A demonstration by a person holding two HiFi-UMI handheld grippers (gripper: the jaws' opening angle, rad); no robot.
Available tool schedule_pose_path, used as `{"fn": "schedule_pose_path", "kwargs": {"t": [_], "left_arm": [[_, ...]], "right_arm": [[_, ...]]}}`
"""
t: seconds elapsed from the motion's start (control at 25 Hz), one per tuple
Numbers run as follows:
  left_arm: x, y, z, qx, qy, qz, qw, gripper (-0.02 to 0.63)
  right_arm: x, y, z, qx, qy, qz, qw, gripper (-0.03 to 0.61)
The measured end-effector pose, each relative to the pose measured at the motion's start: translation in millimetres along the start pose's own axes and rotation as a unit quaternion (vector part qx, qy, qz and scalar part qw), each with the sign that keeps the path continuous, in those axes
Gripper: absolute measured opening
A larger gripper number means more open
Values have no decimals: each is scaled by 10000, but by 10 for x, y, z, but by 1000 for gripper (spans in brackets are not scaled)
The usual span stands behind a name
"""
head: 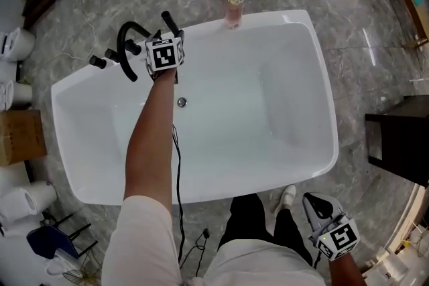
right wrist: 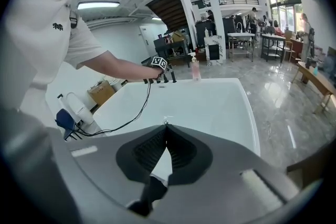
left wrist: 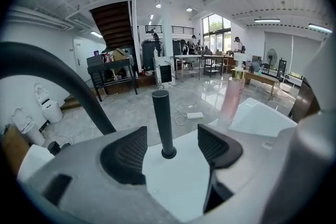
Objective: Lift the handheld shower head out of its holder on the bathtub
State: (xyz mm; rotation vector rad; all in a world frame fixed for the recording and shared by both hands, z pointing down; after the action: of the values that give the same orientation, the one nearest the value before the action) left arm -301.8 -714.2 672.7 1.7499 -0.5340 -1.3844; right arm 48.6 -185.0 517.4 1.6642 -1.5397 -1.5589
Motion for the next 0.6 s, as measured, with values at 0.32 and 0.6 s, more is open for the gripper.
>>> {"fn": "schedule_pose_path", "kwargs": {"t": [0.32, 0.6], "left_arm": [[302, 190, 142, 250, -157, -130, 9995, 296], [384, 270, 150, 219, -317, -154, 9991, 275]], "right_arm": [[-32, 100, -117, -31, 77, 69, 9999, 14], [-71, 95, -131, -44, 173, 86, 9998, 14]]}}
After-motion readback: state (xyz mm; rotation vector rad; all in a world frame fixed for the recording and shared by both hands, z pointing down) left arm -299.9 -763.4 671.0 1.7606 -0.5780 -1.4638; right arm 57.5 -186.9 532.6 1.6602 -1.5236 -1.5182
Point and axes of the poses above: the fingertips, and each gripper's own axes: y forward along the fingers, z to its left, x out of its top, the point moved 10 cm from there along -y, backward along the fingers, and after that the axes turned 15 degrees about z, right-handed, at the moved point
